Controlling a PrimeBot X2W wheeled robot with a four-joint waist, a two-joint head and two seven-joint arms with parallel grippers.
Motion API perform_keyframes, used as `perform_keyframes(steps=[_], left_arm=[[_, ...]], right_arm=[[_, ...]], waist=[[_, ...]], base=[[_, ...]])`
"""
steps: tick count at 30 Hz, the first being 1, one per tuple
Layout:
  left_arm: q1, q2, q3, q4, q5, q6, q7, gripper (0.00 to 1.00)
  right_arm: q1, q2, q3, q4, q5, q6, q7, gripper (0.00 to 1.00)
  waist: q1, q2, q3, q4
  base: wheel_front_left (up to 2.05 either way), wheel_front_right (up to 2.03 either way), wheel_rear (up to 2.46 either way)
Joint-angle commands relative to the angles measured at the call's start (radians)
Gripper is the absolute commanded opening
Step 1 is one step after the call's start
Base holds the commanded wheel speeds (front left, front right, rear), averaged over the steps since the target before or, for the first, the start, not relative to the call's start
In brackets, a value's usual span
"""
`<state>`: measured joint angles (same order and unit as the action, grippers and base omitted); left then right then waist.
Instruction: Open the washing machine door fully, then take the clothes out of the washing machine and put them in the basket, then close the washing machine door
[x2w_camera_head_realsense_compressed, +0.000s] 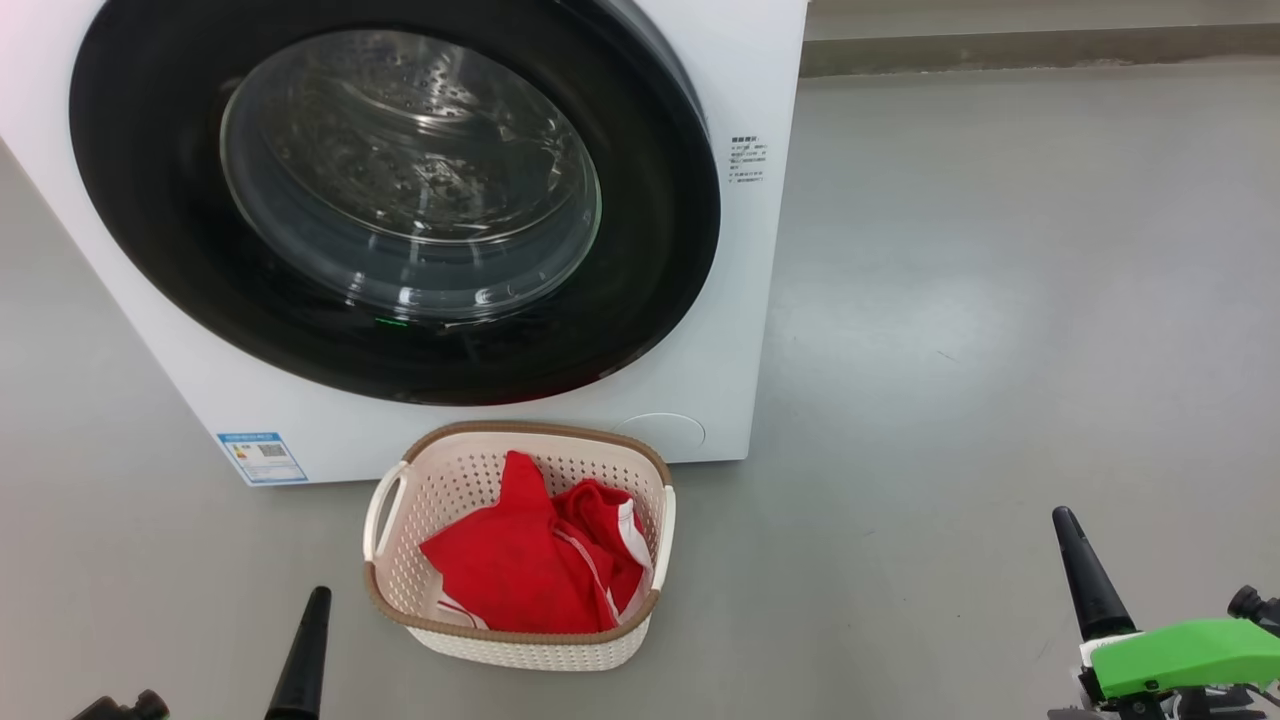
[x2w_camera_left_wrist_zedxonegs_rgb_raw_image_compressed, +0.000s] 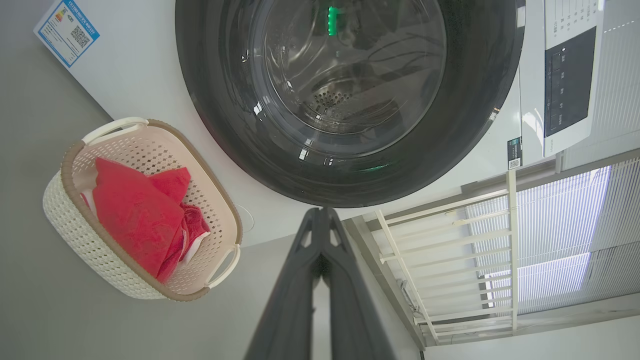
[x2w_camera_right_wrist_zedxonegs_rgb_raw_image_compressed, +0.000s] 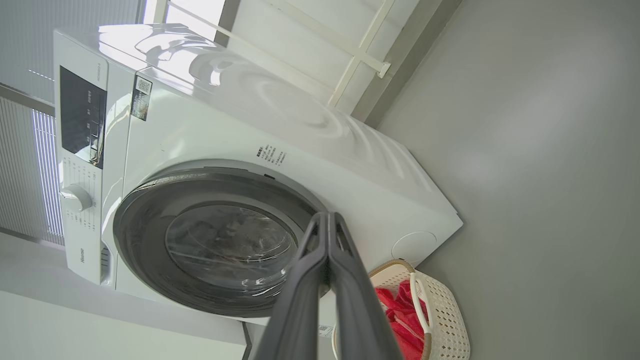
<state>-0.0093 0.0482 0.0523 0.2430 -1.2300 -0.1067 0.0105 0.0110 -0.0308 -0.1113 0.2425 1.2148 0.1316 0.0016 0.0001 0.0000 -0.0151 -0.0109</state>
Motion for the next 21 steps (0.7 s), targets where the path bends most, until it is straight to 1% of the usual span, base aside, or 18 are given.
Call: perform_keyframes(steps=[1,21], left_arm=[[-0.054,0.007,0.03,-0.017,-0.035,-0.011,0.01,0.0],[-0.085,0.004,0.05,-0.002,-0.246,-0.019,0.068,0.0]], right_arm=[[-0.068,-0.018,0.015,-0.022,0.042,0.0,0.009,0.0],[-0.102,-0.023,0.009,-0.005,0.263,-0.001,0.068,0.0]], waist=[[-0.0001,0.0,0.001,0.001],[-0.0001,0.0,0.01,0.007]], base=[[0.0,0.0,0.0],[0.0,0.0,0.0]])
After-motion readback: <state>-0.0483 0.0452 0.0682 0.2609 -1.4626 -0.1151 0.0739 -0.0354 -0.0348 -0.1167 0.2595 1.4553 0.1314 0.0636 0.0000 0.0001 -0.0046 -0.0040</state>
